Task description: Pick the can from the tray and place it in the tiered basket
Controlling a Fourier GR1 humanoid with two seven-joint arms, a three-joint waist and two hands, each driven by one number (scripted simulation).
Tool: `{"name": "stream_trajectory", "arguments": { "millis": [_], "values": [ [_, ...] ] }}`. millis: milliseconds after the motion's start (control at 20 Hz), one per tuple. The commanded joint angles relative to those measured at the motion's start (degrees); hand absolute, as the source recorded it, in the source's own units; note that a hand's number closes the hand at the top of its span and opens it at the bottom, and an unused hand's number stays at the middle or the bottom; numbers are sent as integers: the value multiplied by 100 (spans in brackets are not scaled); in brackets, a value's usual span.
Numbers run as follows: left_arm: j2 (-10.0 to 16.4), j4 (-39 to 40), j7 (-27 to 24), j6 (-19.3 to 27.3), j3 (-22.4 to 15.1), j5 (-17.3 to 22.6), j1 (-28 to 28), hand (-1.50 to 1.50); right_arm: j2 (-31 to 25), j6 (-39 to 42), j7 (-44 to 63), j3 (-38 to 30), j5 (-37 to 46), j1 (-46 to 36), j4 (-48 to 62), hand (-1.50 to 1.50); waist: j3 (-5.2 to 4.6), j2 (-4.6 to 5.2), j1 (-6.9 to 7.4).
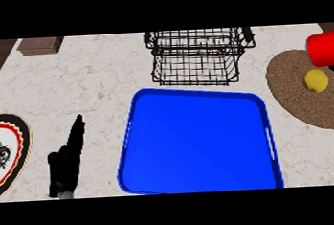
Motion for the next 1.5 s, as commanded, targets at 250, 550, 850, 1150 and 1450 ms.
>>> {"name": "stream_trajectory", "arguments": {
  "millis": [250, 550, 850, 1150, 1450],
  "values": [
    [31, 392, -71, -373, 268, 105, 91, 0, 0, 25, 1143, 236, -13, -1436, 307, 150, -37, 59, 109],
    [-179, 433, 338, -210, 165, -100, -339, 0, 391, -352, 1291, 668, 410, -2698, 1587, 150, -39, 87, 178],
    [-136, 241, 208, -315, 227, -129, -106, 0, 651, -838, 410, 932, 1006, -3169, 3079, 150, -34, 94, 205],
    [-189, 44, 227, -327, 90, -240, 240, 0, 836, -963, -351, 1184, 1286, -3237, 3875, 150, -31, 84, 189],
    [-356, 566, 158, -349, 289, -218, -166, 0, 1428, -1387, -307, 1473, 1741, -3747, 4726, 150, -36, 93, 166]
  ]
}}
